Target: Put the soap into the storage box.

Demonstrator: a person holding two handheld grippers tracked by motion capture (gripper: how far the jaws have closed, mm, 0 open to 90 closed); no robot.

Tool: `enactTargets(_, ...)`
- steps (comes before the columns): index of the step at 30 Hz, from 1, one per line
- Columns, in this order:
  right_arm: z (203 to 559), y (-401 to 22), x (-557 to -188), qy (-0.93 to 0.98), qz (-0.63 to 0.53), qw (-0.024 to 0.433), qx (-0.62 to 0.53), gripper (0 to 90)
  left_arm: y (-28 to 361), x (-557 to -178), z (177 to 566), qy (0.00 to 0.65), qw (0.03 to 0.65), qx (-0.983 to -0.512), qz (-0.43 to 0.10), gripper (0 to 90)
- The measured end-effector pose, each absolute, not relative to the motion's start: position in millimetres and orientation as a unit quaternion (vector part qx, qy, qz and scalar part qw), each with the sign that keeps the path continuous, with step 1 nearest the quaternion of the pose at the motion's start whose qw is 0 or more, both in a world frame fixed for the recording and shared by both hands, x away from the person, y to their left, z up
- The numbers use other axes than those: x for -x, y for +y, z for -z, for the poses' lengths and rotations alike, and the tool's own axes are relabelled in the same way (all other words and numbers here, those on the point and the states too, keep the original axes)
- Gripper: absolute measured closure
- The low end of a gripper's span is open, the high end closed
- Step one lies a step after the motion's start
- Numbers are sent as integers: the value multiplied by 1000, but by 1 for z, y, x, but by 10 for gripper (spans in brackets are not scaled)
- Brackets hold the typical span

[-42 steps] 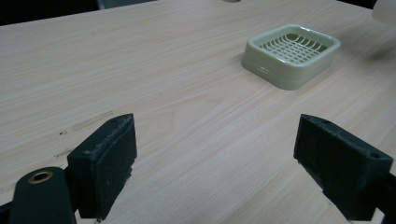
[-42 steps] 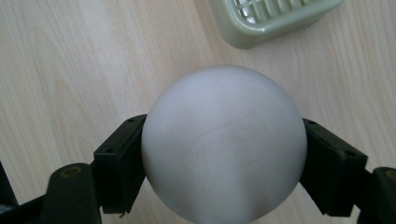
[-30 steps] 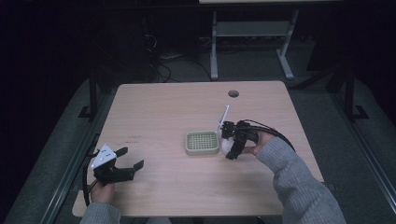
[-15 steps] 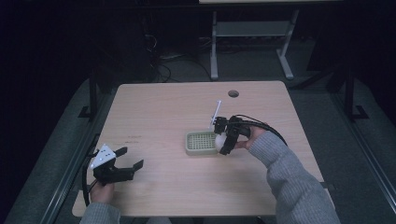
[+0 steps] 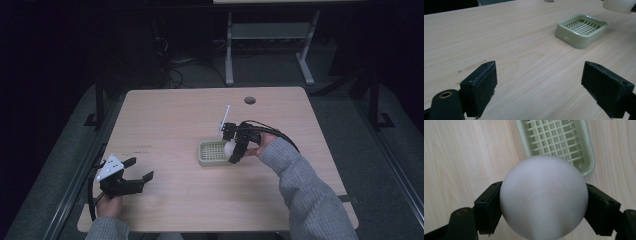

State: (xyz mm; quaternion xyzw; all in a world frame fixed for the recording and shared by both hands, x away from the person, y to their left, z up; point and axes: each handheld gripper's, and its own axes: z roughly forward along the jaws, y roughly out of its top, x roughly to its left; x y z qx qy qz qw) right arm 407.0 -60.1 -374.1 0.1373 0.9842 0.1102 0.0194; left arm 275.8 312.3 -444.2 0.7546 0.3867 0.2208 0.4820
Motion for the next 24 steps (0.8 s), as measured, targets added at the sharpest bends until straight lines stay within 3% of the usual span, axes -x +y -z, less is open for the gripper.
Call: enactTargets(24,373,-34,-426,988,-95,12,-124,231,313,-276,444,388,483,-752,-225,128)
